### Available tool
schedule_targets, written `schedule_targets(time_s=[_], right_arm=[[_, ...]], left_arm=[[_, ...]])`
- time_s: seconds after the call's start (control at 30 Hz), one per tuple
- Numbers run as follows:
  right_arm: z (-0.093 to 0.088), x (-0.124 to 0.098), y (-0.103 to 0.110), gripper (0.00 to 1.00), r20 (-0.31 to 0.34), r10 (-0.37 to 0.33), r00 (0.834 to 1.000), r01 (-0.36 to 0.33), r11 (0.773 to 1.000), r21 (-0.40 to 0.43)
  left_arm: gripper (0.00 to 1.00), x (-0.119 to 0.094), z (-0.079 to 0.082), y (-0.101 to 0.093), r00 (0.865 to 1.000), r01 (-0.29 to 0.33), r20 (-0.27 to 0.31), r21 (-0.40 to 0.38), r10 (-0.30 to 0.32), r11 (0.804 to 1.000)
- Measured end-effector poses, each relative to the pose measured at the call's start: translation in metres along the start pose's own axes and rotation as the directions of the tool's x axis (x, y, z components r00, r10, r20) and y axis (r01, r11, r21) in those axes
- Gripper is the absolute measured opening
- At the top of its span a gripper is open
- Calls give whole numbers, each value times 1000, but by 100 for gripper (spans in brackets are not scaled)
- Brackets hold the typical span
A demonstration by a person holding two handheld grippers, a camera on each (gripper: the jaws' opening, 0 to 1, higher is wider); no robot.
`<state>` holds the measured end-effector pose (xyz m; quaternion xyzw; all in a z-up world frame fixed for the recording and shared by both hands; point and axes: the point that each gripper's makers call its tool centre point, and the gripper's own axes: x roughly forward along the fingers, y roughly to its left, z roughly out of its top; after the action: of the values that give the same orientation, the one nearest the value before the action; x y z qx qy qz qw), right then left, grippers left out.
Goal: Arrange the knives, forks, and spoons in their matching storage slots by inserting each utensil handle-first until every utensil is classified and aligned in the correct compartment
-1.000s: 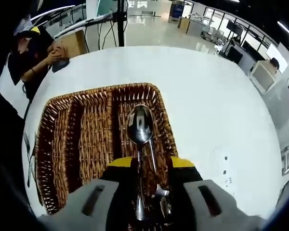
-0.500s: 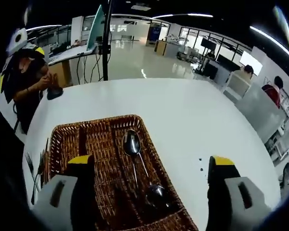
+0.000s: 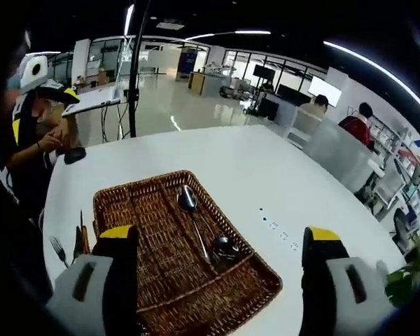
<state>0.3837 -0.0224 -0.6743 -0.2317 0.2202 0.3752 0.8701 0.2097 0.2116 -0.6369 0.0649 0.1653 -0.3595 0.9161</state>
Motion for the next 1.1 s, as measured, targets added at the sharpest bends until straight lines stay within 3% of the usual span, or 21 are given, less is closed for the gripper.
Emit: schedule_targets(time_s=[0.3, 0.6, 0.93, 1.1], right_arm=[[1, -49, 9, 99, 54, -82, 995, 79, 995, 67], [-17, -93, 28, 99, 60, -151, 987, 142, 981, 134], [-34, -139, 55, 99, 71, -214, 974, 196, 959, 205], [-46, -152, 67, 99, 52, -234, 971, 220, 955, 198]], left_arm=[[100, -2, 3, 2, 1000, 18, 7, 4, -18, 1000], [100, -8, 7, -1, 1000, 21, 19, 3, -21, 1000], [100, -16, -12, -8, 1000, 31, 3, -1, -31, 1000], [100, -18, -16, -8, 999, 32, 5, -1, -32, 999]])
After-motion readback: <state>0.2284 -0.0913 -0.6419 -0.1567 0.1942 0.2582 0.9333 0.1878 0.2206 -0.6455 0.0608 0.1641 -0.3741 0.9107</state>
